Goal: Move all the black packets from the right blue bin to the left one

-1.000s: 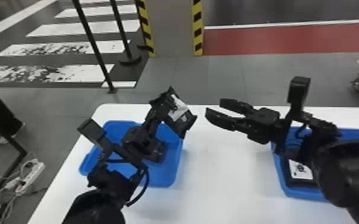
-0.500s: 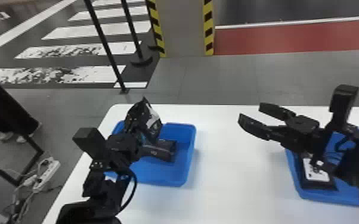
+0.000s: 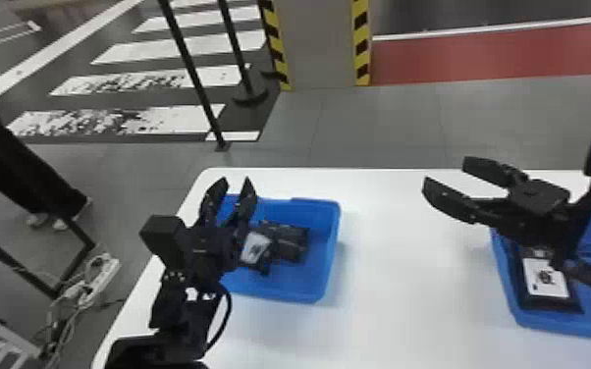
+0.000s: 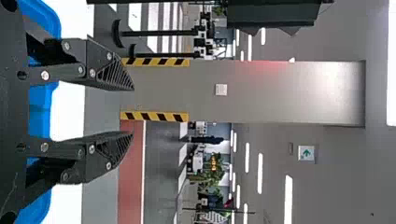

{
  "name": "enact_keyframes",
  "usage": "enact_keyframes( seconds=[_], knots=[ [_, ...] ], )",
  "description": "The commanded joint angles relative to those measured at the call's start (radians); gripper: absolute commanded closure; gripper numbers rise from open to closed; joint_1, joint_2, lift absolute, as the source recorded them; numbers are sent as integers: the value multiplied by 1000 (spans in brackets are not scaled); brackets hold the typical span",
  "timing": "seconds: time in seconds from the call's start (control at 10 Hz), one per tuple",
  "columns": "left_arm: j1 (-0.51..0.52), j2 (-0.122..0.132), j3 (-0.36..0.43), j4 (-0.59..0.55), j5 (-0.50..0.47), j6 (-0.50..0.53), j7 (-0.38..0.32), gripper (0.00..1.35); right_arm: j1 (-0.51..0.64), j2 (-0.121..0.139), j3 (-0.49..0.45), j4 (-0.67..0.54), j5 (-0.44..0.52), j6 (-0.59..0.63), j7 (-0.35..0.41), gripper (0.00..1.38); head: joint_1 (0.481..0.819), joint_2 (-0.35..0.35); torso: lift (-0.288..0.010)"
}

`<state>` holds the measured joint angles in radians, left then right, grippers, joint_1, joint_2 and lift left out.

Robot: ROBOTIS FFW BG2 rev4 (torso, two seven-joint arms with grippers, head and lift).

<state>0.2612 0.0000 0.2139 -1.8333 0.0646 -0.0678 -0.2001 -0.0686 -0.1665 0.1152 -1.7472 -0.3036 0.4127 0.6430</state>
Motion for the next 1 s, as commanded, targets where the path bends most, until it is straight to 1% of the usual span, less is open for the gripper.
enact_keyframes(
  seconds=[0.0, 0.1, 0.2, 0.3, 0.4, 0.5, 0.6, 0.7, 0.8, 0.9],
  knots=[
    [11, -3, -28, -38, 9, -30, 1, 93, 118, 1, -58, -213, 93, 73, -89, 176, 695, 249, -110],
    [23, -3, -34, -72, 11, -40, 1, 134, 218, 1, -91, -365, 123, 113, -195, 176, 695, 230, -110],
    [36, -3, -39, -95, 18, -57, -1, 136, 307, 1, -127, -487, 144, 149, -281, 174, 688, 188, -110],
    [38, -3, -45, -104, 26, -62, -1, 136, 383, 1, -157, -571, 147, 201, -355, 174, 687, 151, -110],
    [38, -3, -50, -109, 32, -70, -1, 136, 442, 1, -175, -630, 147, 262, -413, 174, 694, 122, -110],
    [43, -3, -50, -109, 44, -65, -1, 136, 469, 1, -183, -657, 158, 314, -462, 174, 695, 108, -110],
    [48, -3, -54, -112, 50, -57, -4, 136, 474, 1, -195, -657, 172, 363, -491, 174, 695, 85, -110],
    [53, -3, -61, -112, 53, -57, -7, 136, 471, 1, -210, -632, 178, 397, -533, 174, 695, 64, -110],
    [55, -3, -67, -109, 63, -75, -7, 134, 459, 4, -239, -571, 152, 412, -563, 174, 695, 49, -110],
    [55, -3, -68, -112, 75, -94, -7, 131, 429, 5, -276, -492, 126, 412, -566, 174, 695, 15, -110]
  ],
)
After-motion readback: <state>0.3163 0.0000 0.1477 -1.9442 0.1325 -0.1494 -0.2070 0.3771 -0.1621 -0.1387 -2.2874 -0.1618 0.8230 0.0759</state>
